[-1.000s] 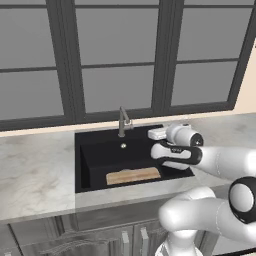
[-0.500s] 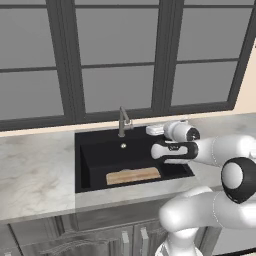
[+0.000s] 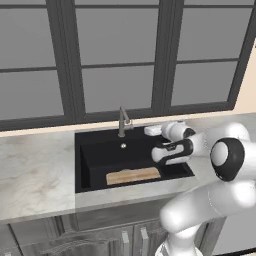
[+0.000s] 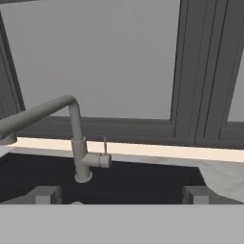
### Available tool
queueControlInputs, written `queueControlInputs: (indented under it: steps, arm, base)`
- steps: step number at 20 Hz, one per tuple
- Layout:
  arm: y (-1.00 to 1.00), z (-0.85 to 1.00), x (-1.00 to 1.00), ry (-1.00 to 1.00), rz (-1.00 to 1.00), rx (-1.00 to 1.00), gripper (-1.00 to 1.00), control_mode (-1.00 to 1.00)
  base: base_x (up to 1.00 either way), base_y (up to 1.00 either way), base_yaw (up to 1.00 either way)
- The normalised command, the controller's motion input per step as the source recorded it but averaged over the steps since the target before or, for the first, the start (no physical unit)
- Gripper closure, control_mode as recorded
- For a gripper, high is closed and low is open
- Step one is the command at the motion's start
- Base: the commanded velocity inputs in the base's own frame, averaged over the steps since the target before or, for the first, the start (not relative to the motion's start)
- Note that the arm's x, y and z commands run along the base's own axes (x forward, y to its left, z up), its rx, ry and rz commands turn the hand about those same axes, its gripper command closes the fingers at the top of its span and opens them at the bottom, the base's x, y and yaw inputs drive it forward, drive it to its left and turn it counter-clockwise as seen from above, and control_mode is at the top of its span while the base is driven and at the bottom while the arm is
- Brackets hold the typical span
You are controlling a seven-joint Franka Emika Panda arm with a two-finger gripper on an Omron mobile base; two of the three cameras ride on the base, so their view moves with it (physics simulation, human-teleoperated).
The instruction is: Turn on the sink faucet with hot water and rinse the cutting board for ten seconds, then turn off the faucet. Push the cutting board to reach the water if necessary.
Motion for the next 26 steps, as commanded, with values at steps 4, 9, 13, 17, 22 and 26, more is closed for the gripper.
queueControlInputs:
  steps: [4, 9, 13, 17, 22, 26]
  arm:
    - [0.0, -0.25, 0.14, 0.0, 0.0, 0.0, -1.0, -1.0]
    - [0.0, -0.17, 0.22, 0.0, 0.0, 0.0, -1.0, -1.0]
    - [0.0, -0.15, 0.34, -0.03, 0.0, 0.0, -1.0, -1.0]
    - [0.0, -0.21, 0.3, -0.02, 0.0, 0.0, -1.0, -1.0]
    - [0.04, -0.25, 0.26, -0.01, 0.0, 0.0, -1.0, -1.0]
    - [0.04, -0.29, 0.2, -0.02, 0.0, 0.0, -1.0, -1.0]
  base:
    - [0.0, 0.0, 0.0]
    - [0.0, 0.0, 0.0]
    - [0.0, 0.0, 0.0]
    - [0.0, 0.0, 0.0]
    - [0.0, 0.0, 0.0]
    - [0.0, 0.0, 0.0]
